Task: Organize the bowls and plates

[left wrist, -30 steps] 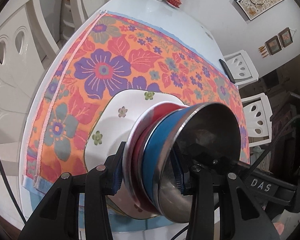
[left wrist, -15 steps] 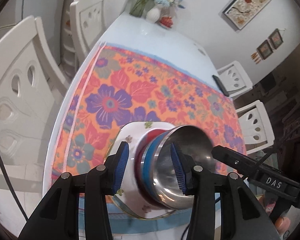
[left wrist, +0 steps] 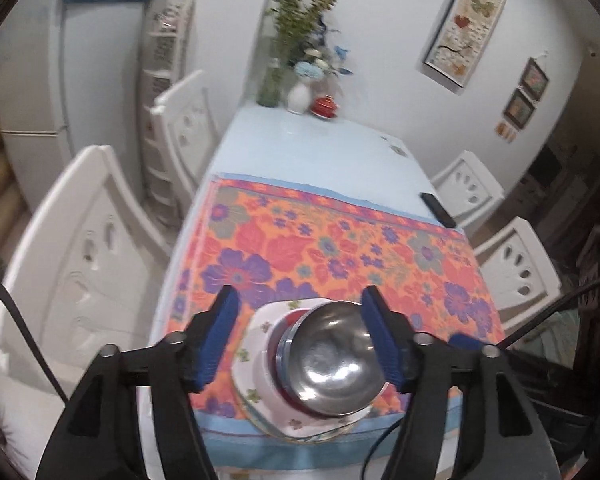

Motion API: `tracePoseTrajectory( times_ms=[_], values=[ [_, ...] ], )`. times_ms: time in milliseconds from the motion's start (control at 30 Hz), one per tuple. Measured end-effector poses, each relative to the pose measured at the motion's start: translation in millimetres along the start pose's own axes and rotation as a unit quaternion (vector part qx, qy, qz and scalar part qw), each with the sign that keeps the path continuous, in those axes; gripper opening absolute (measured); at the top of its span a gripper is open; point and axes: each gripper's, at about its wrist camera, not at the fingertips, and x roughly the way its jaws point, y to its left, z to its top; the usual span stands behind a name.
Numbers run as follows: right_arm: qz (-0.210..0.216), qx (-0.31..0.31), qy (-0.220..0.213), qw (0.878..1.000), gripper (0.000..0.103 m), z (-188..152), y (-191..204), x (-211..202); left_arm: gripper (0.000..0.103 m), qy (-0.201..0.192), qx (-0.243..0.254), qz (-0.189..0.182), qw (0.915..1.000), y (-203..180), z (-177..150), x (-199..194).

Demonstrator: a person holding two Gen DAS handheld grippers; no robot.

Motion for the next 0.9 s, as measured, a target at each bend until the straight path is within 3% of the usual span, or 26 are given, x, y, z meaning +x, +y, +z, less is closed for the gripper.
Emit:
tracePoseTrajectory(
  times_ms=[200, 433, 767, 900],
  values=[
    [-0.026, 0.003, 0.016, 1.0, 0.053, -16, -6, 3, 0.063, 0.021, 0.006, 0.037, 0.9991, -4, -14, 0],
    [-0.068, -0.042, -0.006, 0.997, 0.053, -20, 7, -2, 0.07, 0.063, 0.051, 0.089, 0.9927, -22, -28, 20],
    [-0.083, -0.048, -0.007, 0.995, 0.053, -21, 7, 0, 0.07, 0.059, 0.055, 0.104, 0.9913, -23, -31, 23],
    [-0.087, -0.047, -0.005, 0.995, 0.053, -22, 6, 0, 0.076, 0.06, 0.049, 0.114, 0.9905, -20, -29, 26]
  ],
)
